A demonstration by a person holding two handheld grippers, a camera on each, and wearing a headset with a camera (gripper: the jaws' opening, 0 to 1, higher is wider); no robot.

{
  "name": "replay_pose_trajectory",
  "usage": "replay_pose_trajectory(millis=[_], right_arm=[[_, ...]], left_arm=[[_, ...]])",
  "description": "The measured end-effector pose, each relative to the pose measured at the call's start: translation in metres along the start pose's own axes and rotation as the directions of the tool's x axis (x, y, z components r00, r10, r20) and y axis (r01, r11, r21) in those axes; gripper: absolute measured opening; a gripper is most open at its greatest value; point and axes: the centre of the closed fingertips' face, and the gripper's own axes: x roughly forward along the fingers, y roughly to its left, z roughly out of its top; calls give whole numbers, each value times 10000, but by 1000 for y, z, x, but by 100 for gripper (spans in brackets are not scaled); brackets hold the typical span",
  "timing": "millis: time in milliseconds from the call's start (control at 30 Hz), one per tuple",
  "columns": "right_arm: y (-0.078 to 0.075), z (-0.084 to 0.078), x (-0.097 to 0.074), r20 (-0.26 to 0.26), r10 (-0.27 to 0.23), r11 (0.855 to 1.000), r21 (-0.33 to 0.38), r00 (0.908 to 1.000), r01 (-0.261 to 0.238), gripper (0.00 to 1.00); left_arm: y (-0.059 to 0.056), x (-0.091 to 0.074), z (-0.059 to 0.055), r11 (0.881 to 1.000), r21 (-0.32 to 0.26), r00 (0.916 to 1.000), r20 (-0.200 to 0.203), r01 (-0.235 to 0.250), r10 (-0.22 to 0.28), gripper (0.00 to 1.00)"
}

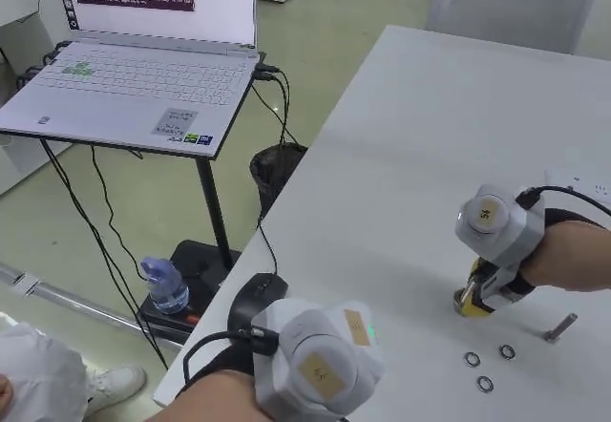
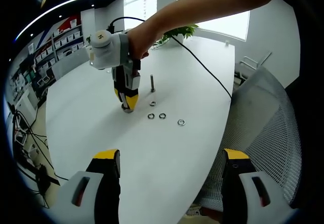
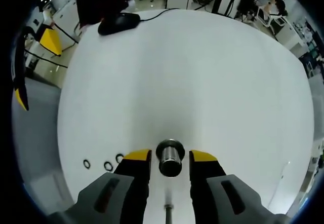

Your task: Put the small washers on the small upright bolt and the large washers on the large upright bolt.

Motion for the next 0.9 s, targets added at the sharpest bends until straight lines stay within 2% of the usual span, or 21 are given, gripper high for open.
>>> replay_pose_trajectory(millis=[333,467,567,667,900], right_arm=[[4,3,-17,394,-33,9999,-114,9992,38,36],[5,5,-28,509,-267,9987,-413,9983,288,41],[8,6,-36,662,-272,9985,-462,9974,303,42],[10,5,-39,766,-299,9982,-498,9966,338,42],[19,5,-47,949,-328,9980,-502,9949,377,41]], left_arm=[[0,-1,3,9999,-20,9999,65,-105,105,85],[-2,-2,4,9999,-64,9999,77,-86,86,85],[0,-6,14,9994,-319,9989,444,-112,126,85],[1,-6,12,9997,-157,9994,288,-172,177,85],[3,-4,13,9998,-89,9995,279,-162,164,85]])
